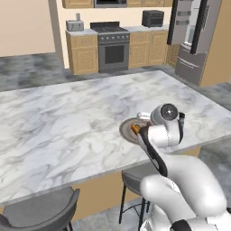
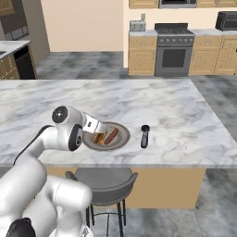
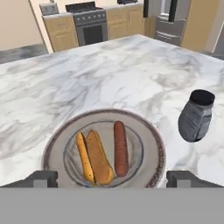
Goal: Move the hot dog bun to the plate on the dining table and place the condiment next to that plate. Then navigate to the fridge and take the sausage and place it on the plate as well.
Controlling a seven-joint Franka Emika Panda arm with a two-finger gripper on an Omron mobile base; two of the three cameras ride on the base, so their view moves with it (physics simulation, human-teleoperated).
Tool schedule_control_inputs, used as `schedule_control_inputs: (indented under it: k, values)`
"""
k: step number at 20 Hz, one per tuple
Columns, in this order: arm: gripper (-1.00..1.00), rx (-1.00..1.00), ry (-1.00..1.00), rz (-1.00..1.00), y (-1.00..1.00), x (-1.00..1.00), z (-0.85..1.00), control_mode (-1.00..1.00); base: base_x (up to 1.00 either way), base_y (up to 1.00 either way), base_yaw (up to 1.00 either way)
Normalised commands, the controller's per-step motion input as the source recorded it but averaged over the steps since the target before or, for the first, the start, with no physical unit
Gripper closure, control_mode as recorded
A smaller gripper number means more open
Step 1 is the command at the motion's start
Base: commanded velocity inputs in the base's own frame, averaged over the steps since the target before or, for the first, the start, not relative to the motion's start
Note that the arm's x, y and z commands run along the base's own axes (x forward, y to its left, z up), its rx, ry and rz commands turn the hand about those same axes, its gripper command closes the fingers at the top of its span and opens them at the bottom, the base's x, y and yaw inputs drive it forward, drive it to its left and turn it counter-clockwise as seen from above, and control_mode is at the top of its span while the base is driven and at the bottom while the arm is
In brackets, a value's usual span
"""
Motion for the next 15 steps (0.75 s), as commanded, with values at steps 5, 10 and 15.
schedule_control_inputs:
  k: [5,10,15]
  values:
    - [-1.00,-0.02,0.27,0.00,0.39,-0.98,0.90,-1.00,0.00,0.00,0.00]
    - [-1.00,-0.04,0.28,0.00,0.32,-1.00,0.39,-1.00,0.00,0.00,0.00]
    - [-1.00,-0.09,0.23,0.00,0.13,-1.00,0.00,-1.00,0.00,0.00,0.00]
